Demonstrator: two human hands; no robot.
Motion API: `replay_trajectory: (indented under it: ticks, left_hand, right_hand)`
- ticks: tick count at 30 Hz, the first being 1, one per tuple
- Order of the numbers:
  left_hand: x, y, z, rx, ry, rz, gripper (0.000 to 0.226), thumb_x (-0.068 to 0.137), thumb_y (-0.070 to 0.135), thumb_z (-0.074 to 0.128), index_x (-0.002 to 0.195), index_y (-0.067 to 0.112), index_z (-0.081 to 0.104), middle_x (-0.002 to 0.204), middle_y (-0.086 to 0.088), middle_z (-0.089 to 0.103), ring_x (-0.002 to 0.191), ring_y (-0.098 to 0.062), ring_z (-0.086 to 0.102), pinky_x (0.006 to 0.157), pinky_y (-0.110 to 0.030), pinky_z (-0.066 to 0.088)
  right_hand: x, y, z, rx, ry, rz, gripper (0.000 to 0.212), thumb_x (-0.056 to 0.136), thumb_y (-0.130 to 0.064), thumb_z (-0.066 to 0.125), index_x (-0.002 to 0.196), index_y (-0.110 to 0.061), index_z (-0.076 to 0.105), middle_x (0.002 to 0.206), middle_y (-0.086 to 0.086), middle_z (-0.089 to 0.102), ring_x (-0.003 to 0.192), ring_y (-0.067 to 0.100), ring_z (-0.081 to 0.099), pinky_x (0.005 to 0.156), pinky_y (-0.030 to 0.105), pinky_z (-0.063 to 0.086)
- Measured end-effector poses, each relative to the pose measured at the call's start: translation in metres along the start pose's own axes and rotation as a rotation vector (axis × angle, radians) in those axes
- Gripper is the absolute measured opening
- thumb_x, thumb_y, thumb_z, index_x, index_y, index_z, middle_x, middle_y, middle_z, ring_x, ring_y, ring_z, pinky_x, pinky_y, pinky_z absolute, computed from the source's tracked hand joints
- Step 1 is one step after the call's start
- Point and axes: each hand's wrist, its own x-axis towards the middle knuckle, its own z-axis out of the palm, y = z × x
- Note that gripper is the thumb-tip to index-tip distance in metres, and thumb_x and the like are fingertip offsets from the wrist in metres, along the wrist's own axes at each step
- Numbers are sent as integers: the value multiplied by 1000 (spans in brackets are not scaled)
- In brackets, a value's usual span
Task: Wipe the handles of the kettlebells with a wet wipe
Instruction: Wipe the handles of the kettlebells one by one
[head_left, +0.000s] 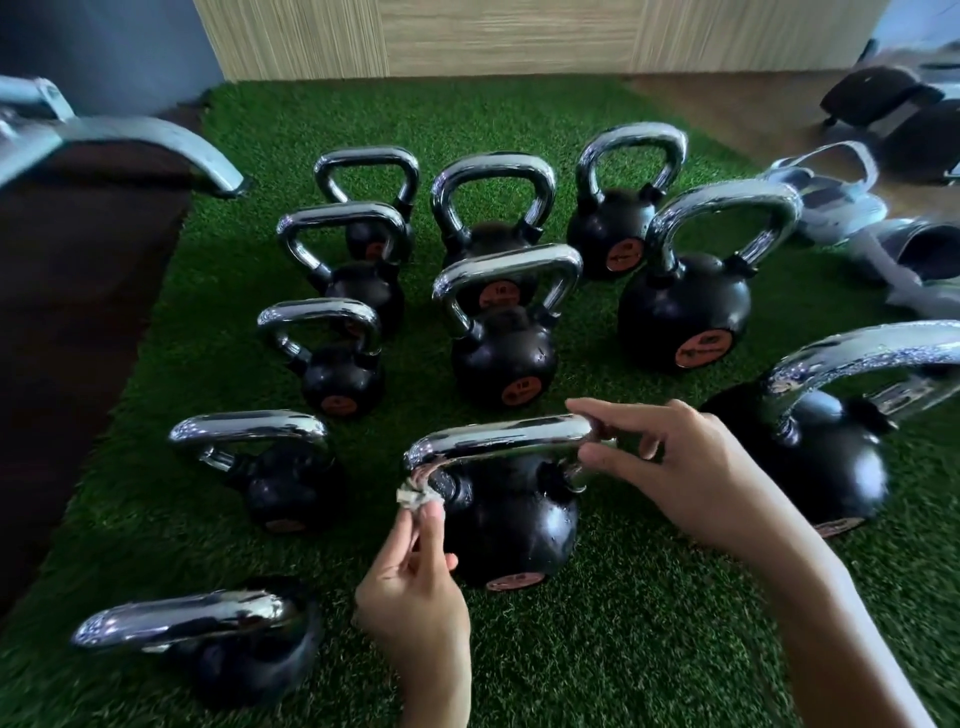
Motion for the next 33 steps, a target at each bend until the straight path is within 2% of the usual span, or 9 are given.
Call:
replay_trajectory:
  ticks: [3,5,7,12,16,20,23,27,33]
  left_hand:
    - [9,8,3,95,-40,82,47,87,39,71,123,9,71,112,-7,76,62,3,70,49,-10,49]
    - [26,13,8,176,-88,162,43,90,39,69,122,10,72,114,-7,76,59,3,69,50,-9,48]
    - [48,22,20,286,-173,251,36,94,37,69,121,13,74,106,0,78,55,1,68,50,-8,47]
    - [90,39,58,458,-529,363,34,94,33,71,121,13,75,89,17,75,51,-2,66,56,-13,52]
    - [91,33,55,498,-513,358,33,93,33,72,121,16,75,105,6,78,51,1,64,54,-8,47]
    - [85,45,64,359,-474,265,16,95,30,71,110,28,77,79,14,78,48,1,58,58,-13,46]
    - [85,55,66,200,-466,139,14,93,37,72,106,36,76,78,-2,77,52,-3,50,66,-28,48]
    - [79,68,66,123,-480,43,25,91,37,72,113,24,78,84,14,79,50,0,45,59,-15,47]
    - [34,77,34,30,-569,24,16,89,27,74,103,31,79,74,9,74,50,-1,45,52,-13,41]
  right_hand:
    - [-9,-5,0,10,46,-2,35,87,-45,71,116,-60,60,61,-43,57,49,3,51,49,13,40]
    - [-22,-7,3,7,73,-8,33,86,-46,72,117,-57,65,85,-54,57,62,-2,66,57,12,49]
    - [-35,-7,8,23,84,-4,34,85,-47,73,117,-57,66,104,-50,57,81,-7,70,70,10,52]
    - [-50,-12,26,148,91,30,43,80,-44,80,120,-53,66,89,-50,60,96,-27,57,76,-4,40]
    - [-46,-15,31,266,96,102,43,77,-43,82,118,-48,69,89,-40,69,74,-23,60,64,1,39]
    - [-44,-13,29,297,61,107,43,76,-44,82,118,-46,70,89,-35,72,68,-20,58,62,2,38]
    - [-43,-11,30,348,53,129,42,76,-39,83,116,-44,71,89,-30,74,60,-18,54,59,3,38]
    - [-40,-7,31,463,-2,165,39,74,-39,84,109,-49,72,90,-26,75,54,-8,47,62,14,37]
    - [-35,-2,29,509,-58,201,41,67,-43,85,106,-46,74,89,-23,76,64,9,40,63,27,36]
